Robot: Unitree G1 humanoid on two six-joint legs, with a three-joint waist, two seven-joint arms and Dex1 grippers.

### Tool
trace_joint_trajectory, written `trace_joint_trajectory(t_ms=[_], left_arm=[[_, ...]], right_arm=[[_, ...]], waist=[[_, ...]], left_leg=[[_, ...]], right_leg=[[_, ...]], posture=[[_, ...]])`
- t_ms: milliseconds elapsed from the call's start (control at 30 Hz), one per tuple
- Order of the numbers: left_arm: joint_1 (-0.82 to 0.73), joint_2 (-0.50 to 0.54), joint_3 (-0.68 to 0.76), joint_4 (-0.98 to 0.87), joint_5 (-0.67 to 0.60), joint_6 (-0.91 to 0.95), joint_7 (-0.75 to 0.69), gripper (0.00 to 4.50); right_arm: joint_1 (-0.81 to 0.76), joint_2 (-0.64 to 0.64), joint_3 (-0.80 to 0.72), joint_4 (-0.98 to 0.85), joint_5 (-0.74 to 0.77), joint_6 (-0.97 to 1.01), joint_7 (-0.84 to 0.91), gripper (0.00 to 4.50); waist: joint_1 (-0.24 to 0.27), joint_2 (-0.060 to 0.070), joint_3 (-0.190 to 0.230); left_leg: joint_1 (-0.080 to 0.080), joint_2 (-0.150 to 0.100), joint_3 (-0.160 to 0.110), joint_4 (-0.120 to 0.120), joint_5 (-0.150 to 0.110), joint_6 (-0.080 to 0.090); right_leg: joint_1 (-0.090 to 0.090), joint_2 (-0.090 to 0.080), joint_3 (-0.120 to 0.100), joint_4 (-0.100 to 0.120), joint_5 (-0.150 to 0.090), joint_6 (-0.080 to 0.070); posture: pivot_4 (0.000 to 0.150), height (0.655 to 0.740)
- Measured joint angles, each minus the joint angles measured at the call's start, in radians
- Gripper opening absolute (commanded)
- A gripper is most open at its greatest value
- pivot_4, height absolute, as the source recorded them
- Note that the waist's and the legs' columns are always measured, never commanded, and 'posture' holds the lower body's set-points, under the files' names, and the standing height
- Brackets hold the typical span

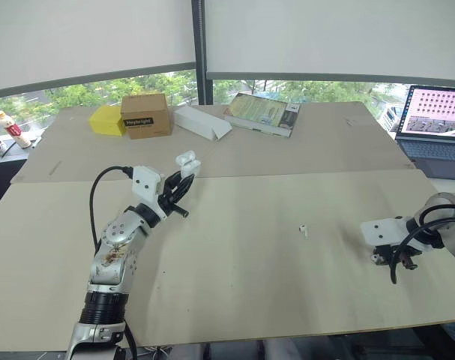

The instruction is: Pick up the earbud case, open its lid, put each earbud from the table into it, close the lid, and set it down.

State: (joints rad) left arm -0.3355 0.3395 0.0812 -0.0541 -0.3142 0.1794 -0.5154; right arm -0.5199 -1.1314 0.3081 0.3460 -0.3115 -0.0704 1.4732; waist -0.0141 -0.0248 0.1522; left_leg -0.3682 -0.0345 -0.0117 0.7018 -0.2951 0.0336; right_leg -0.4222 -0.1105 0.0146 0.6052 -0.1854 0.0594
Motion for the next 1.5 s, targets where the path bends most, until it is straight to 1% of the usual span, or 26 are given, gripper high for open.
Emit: trace_joint_trajectory(t_ms=[267,533,1133,1233,1267,1500], left_arm=[[0.0,0.0,0.0,0.0,0.0,0.0,0.001,0.5],[0.0,0.0,-0.002,0.0,0.0,0.0,-0.001,0.5],[0.001,0.005,-0.003,-0.001,0.0,0.0,-0.005,0.5],[0.001,0.005,-0.004,-0.001,0.0,0.0,-0.006,0.5],[0.001,0.005,-0.005,-0.001,0.0,0.0,-0.007,0.5],[0.001,0.005,-0.006,-0.001,0.0,0.0,-0.01,0.5]], right_arm=[[0.0,0.002,-0.001,-0.005,0.0,0.009,0.001,1.26],[0.008,0.009,-0.004,-0.052,0.0,0.034,0.007,1.26],[0.004,0.01,-0.006,-0.025,0.0,0.026,0.008,1.26],[0.005,0.011,-0.006,-0.023,0.003,0.029,0.011,0.47],[0.005,0.011,-0.006,-0.023,0.003,0.03,0.011,0.33],[0.005,0.012,-0.008,-0.023,0.007,0.034,0.011,0.33]], waist=[[-0.001,0.0,0.0],[0.0,0.0,0.0],[0.003,0.0,0.0],[0.003,-0.001,0.0],[0.002,-0.001,0.0],[0.002,-0.001,0.0]], left_leg=[[0.0,0.0,0.0,0.0,0.0,0.0],[0.0,0.0,0.0,-0.001,0.0,-0.001],[0.0,0.0,0.0,-0.002,0.0,-0.001],[0.0,0.0,0.0,-0.002,0.0,-0.001],[0.0,0.0,0.0,-0.002,0.0,0.0],[0.0,0.0,0.0,-0.002,0.0,-0.001]], right_leg=[[0.0,0.0,0.0,-0.001,0.0,0.0],[-0.001,0.0,0.0,-0.001,0.0,0.0],[0.0,0.0,0.0,-0.002,0.0,0.0],[0.0,0.0,0.0,-0.002,0.0,0.0],[0.0,0.0,0.0,-0.002,0.0,0.0],[0.0,0.0,0.0,-0.002,0.0,0.0]], posture=[[0.15,0.74],[0.15,0.74],[0.15,0.74],[0.15,0.74],[0.15,0.74],[0.15,0.74]])
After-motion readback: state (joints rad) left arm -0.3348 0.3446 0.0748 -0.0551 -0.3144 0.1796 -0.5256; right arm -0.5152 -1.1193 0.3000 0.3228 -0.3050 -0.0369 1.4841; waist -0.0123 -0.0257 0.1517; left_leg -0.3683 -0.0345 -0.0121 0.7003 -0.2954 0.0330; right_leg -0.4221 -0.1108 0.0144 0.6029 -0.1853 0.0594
